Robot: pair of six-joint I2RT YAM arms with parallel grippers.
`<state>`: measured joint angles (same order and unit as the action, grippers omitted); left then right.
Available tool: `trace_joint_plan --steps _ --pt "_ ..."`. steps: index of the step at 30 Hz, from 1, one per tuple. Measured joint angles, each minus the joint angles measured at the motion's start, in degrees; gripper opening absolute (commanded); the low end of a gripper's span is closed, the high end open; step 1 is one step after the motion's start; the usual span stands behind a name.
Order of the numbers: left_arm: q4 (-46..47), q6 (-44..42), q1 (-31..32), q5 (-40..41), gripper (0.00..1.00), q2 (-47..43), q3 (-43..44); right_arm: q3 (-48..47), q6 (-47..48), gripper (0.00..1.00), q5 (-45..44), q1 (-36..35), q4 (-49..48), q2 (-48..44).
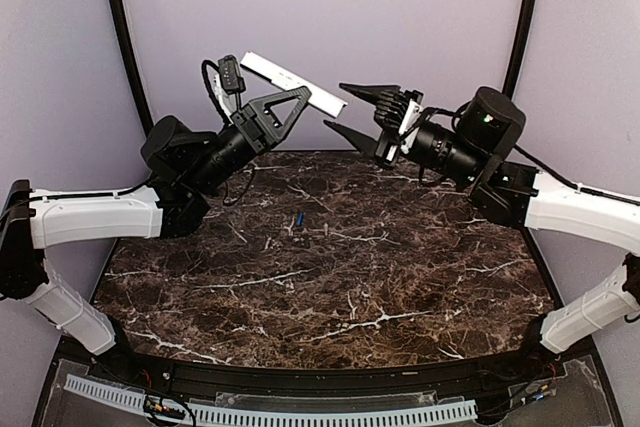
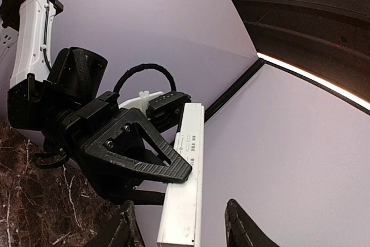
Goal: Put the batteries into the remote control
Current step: Remove the battery cover from the remote control.
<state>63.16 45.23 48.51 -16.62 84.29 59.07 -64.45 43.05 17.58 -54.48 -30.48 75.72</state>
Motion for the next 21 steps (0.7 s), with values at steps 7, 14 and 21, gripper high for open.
trace_joint_plan --steps 7,14,21 --pt "0.00 -0.07 0.00 -0.13 0.00 0.00 0.00 0.09 2.60 0.41 -2.99 0.17 5.40 -6.03" --pt "-0.02 -0.07 0.00 -0.31 0.00 0.00 0.00 0.17 5.01 0.30 -4.72 0.85 10.21 -5.88" --pt "-0.09 -0.04 0.00 -0.44 0.00 0.00 0.00 0.17 5.88 0.20 -6.12 1.64 12.28 -4.50"
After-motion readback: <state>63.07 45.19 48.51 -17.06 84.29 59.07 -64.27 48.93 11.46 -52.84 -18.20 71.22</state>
